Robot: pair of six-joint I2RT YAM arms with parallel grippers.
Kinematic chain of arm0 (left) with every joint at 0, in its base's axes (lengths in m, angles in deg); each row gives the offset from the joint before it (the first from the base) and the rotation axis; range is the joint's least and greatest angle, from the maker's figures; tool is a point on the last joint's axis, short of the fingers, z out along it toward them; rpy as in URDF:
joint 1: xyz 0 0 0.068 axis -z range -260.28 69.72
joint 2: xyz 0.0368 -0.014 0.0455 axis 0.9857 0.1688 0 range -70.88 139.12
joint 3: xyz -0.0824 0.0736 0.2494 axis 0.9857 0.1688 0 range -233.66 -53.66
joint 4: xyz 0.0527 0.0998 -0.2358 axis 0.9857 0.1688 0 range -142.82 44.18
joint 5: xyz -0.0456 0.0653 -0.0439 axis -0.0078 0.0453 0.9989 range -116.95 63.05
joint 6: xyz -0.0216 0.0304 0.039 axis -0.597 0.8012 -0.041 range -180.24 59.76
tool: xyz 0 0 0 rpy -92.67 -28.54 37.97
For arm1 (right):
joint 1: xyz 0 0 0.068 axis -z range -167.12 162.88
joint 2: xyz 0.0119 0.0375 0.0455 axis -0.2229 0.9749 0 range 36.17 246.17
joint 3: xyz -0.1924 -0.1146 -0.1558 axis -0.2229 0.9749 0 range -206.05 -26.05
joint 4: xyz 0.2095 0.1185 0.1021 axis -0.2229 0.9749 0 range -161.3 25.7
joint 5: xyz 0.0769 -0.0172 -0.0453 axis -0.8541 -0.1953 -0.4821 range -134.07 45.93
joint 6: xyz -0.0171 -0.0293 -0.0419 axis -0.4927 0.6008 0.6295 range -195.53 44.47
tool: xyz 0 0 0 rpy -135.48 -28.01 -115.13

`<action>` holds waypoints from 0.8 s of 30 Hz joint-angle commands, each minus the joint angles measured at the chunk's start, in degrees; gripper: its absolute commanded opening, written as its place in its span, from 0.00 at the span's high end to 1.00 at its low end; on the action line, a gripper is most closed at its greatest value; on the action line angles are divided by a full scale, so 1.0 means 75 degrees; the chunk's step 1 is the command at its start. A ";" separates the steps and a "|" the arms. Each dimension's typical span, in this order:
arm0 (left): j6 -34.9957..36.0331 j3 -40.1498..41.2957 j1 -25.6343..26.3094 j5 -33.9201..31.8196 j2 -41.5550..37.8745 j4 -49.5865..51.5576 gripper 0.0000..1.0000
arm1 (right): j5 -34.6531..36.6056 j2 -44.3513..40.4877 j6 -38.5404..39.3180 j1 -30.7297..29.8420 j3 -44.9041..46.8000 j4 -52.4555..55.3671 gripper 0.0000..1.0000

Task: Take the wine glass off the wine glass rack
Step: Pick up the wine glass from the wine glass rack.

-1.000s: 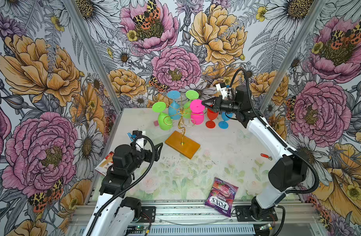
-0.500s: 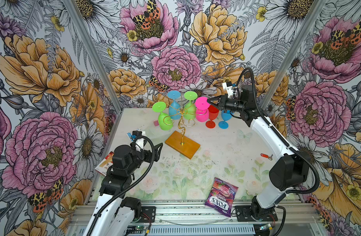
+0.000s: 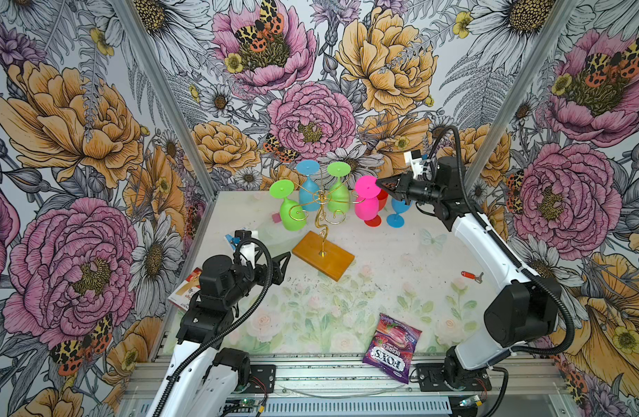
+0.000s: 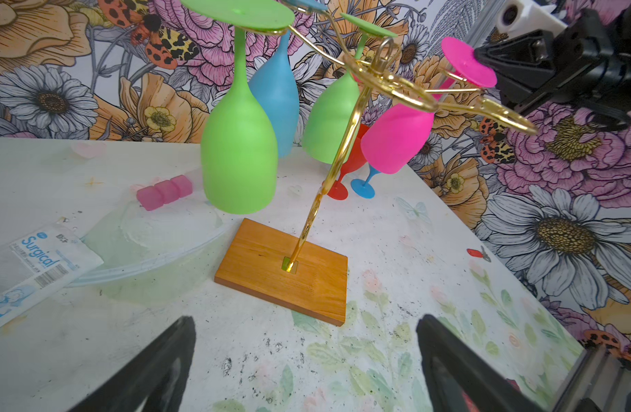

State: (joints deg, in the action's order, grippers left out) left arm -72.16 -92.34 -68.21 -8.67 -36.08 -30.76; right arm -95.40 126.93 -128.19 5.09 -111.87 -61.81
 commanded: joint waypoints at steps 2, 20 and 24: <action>-0.0745 -0.0168 -0.0092 0.0666 0.0025 -0.0321 0.02 | -0.0127 -0.0623 0.0346 0.0179 0.0226 -0.0194 1.00; -0.2517 -0.1371 0.1554 0.1117 0.1083 -0.1431 0.06 | -0.0235 -0.3071 0.2138 0.0248 0.2256 -0.0097 1.00; -0.2850 -0.1809 0.1954 0.1306 0.1750 -0.1653 0.10 | -0.0077 -0.3628 0.2731 0.0207 0.2576 0.0357 1.00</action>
State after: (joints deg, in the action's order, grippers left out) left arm -90.44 -102.98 -55.20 -0.95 -25.15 -39.63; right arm -96.03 102.28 -112.91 7.16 -93.53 -60.54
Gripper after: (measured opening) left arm 0.907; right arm 0.048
